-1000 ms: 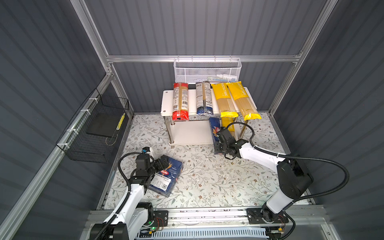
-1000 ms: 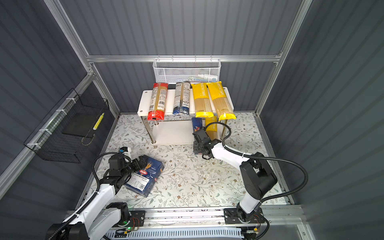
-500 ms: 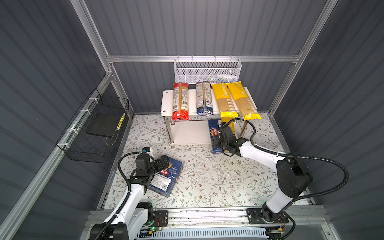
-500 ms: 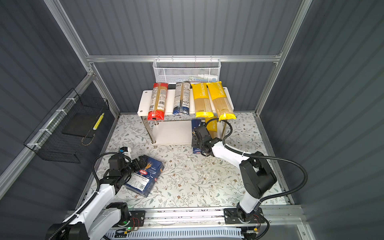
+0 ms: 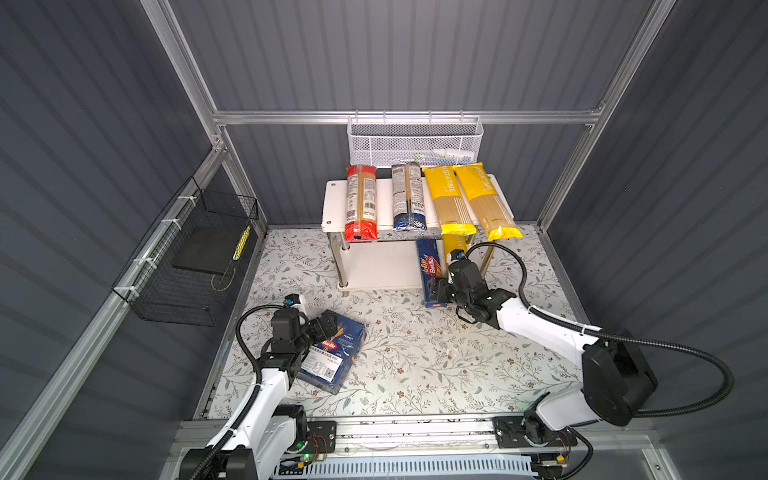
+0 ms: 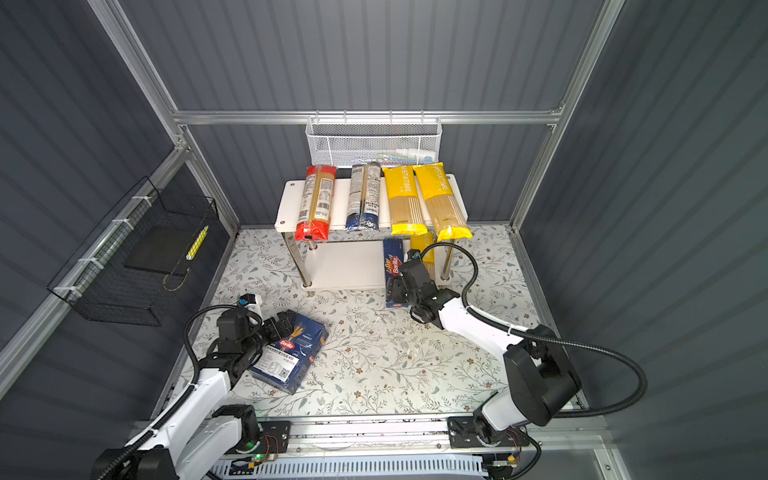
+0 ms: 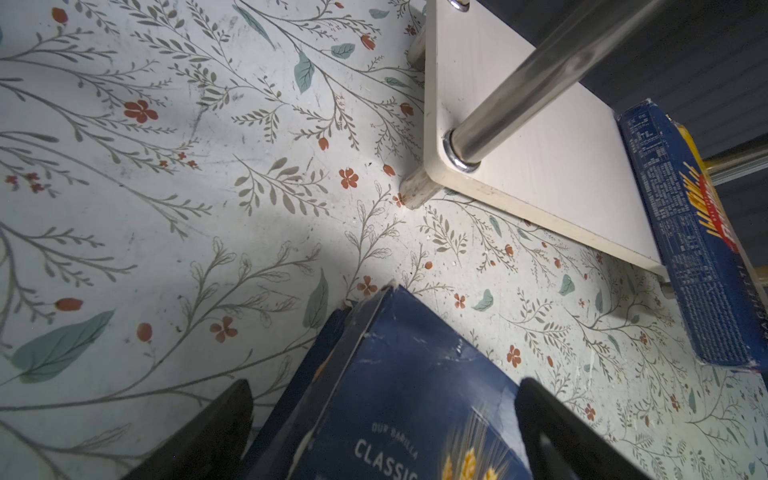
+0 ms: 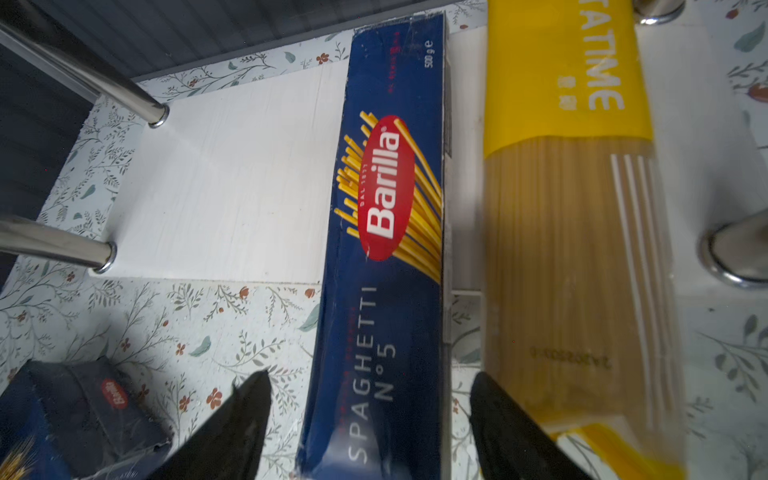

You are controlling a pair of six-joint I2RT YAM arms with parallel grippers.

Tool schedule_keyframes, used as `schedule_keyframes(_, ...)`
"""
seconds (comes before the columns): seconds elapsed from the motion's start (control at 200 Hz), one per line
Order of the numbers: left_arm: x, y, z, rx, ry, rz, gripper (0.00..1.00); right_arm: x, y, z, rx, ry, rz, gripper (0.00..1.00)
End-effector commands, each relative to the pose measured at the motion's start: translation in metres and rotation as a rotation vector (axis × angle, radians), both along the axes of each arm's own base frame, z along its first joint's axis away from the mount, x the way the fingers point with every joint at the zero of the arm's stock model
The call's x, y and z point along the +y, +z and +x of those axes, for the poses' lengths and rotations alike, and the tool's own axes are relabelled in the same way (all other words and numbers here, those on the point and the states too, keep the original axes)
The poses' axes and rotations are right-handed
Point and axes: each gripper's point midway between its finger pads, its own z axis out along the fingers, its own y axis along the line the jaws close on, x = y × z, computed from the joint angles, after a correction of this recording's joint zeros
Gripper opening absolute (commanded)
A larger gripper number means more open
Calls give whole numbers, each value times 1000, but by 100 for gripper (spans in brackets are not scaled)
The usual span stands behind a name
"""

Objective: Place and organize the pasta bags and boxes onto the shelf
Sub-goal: 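Stand the Barilla box against the lower shelf and open the right gripper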

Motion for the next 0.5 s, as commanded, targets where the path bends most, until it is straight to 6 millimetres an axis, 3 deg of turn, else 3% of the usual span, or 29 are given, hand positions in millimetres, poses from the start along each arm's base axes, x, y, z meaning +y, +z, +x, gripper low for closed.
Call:
schedule_keyframes(0.0, -3, -10, -9, 33, -9, -15, 99, 8, 9, -17, -23, 95, 55, 78)
schedule_keyframes(0.275, -4, -10, -8, 31, -10, -19, 99, 15, 14, -74, -27, 284, 164, 83)
schedule_keyframes(0.495, -4, -11, -8, 35, -9, -20, 99, 25, -8, -87, 42, 348, 181, 86)
